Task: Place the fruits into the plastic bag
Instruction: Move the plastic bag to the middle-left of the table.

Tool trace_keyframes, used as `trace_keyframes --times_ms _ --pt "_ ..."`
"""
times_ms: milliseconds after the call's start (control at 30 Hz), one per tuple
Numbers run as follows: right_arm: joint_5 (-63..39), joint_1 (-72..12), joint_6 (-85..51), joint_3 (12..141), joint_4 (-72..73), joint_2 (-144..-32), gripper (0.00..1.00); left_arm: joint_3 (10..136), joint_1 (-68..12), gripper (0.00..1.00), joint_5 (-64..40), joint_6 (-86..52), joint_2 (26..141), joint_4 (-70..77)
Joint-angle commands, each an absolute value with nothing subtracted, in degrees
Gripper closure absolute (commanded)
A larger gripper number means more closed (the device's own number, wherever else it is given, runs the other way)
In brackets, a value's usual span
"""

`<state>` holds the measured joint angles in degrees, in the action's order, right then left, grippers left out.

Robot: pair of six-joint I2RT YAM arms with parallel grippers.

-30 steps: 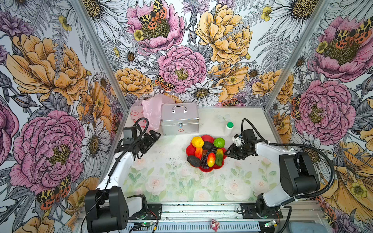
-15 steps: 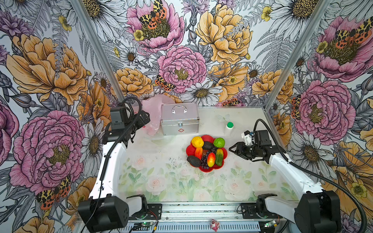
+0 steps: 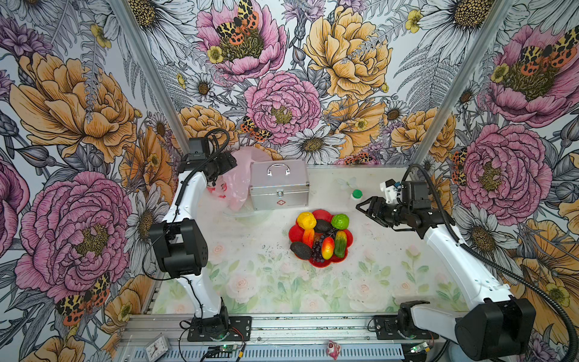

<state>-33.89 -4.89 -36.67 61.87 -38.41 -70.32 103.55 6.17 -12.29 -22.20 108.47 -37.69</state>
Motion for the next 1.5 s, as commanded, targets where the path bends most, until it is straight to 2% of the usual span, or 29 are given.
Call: trace_keyframes --times_ms 0,67,200,367,567,867,1000,1100,1133,1200,1267,1333,1400,1467 --pt "-34.33 -4.64 -37.35 64.59 -38.50 -71.87 0.36 107.20 5.74 0.26 -13.78 -21.86 111.73 -38.92" --pt "-34.33 -4.61 -36.97 65.74 -38.50 -72.57 0.36 109.01 5.11 0.42 -13.72 -22.32 113.19 -39.38" --pt "-34.28 -4.53 -36.04 69.04 -38.60 -74.56 0.36 111.17 4.05 0.99 -11.31 -22.19 113.08 -42.42" --pt "-34.53 -4.57 -36.12 75.06 -38.40 -77.92 0.36 106.17 3.88 1.00 -9.93 -23.13 104.94 -43.48" --pt "-34.62 -4.56 -36.18 83.43 -38.40 -82.00 0.37 93.38 0.50 1.00 -1.64 -27.55 85.47 -47.80" --pt "-34.32 -6.46 -37.33 90.44 -38.41 -85.76 0.37 77.17 -17.70 1.00 11.32 -41.37 61.53 -56.34" --pt "-34.09 -7.86 -37.44 90.14 -38.41 -85.96 0.37 72.55 -30.81 1.00 18.29 -49.08 59.04 -56.54" --pt "-34.52 -8.70 -37.36 88.96 -38.39 -85.70 0.37 70.28 -37.51 1.00 19.74 -53.05 62.21 -55.58" --pt "-34.78 -9.04 -37.44 88.47 -38.40 -85.54 0.37 69.68 -39.18 0.97 18.96 -53.77 63.84 -54.43" --pt "-35.00 -9.61 -37.51 87.54 -38.41 -85.05 0.36 69.92 -42.09 0.65 17.76 -54.62 66.95 -53.37" --pt "-35.37 -10.38 -37.51 87.27 -38.53 -84.77 0.36 71.28 -43.92 0.46 17.23 -53.96 69.00 -53.59" --pt "-35.98 -11.48 -37.70 87.33 -38.61 -85.18 0.35 72.05 -44.32 0.33 16.83 -53.57 67.98 -53.87" --pt "-36.61 -12.80 -37.92 88.07 -38.67 -86.05 0.34 72.78 -42.76 0.25 16.72 -53.07 65.42 -55.12" --pt "-36.81 -14.53 -37.96 89.48 -39.01 -87.44 0.26 73.77 -39.05 0.16 16.02 -52.06 62.25 -57.21"
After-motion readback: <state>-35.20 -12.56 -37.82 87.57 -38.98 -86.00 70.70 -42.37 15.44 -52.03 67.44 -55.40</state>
